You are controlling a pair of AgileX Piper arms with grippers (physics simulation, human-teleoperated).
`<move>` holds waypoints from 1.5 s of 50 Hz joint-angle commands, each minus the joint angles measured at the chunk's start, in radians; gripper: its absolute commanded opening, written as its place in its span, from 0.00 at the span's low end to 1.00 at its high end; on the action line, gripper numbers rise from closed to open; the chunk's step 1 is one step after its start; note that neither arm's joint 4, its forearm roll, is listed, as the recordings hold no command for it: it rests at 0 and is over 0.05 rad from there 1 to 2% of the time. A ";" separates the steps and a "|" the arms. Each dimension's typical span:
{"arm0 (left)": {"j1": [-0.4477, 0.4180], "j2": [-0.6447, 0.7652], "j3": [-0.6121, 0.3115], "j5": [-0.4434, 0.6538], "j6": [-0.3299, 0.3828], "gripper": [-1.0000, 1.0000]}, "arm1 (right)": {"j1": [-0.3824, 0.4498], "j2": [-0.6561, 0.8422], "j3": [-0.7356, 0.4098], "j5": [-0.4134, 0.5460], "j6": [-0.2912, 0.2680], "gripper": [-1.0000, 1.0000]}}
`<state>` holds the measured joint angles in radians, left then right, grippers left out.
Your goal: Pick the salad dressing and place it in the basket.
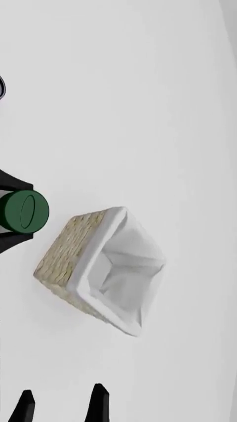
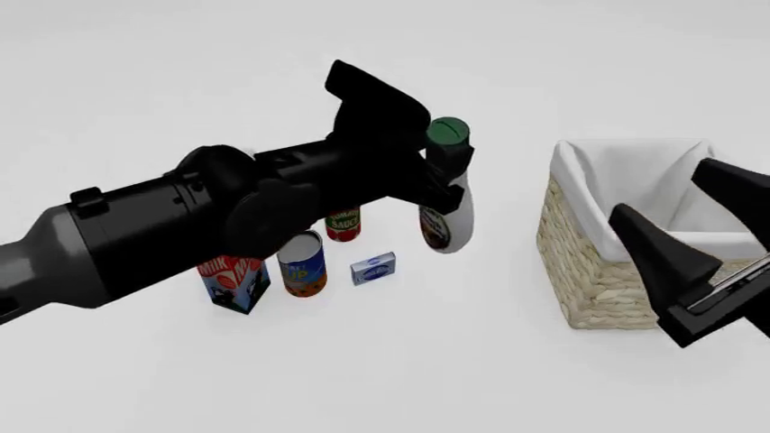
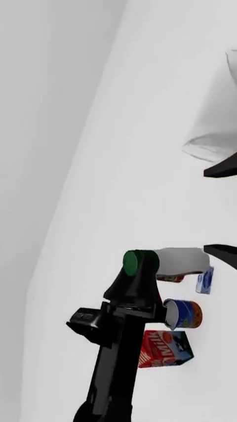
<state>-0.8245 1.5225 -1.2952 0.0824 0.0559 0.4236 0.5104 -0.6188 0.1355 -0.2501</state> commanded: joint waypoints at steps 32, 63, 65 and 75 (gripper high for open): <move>-0.062 -0.052 -0.022 0.028 0.006 0.00 | 0.164 0.225 0.011 -0.203 0.021 1.00; -0.118 -0.101 -0.006 0.042 -0.012 0.00 | 0.200 0.376 -0.004 -0.306 0.023 1.00; -0.120 -0.102 -0.007 0.044 -0.011 0.00 | 0.205 0.381 -0.004 -0.308 0.028 1.00; -0.128 -0.103 -0.015 0.052 -0.012 0.00 | 0.216 0.406 0.011 -0.331 0.042 1.00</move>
<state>-0.9416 1.4287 -1.2986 0.1301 0.0318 0.6274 0.8894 -0.6151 -0.1744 -0.2184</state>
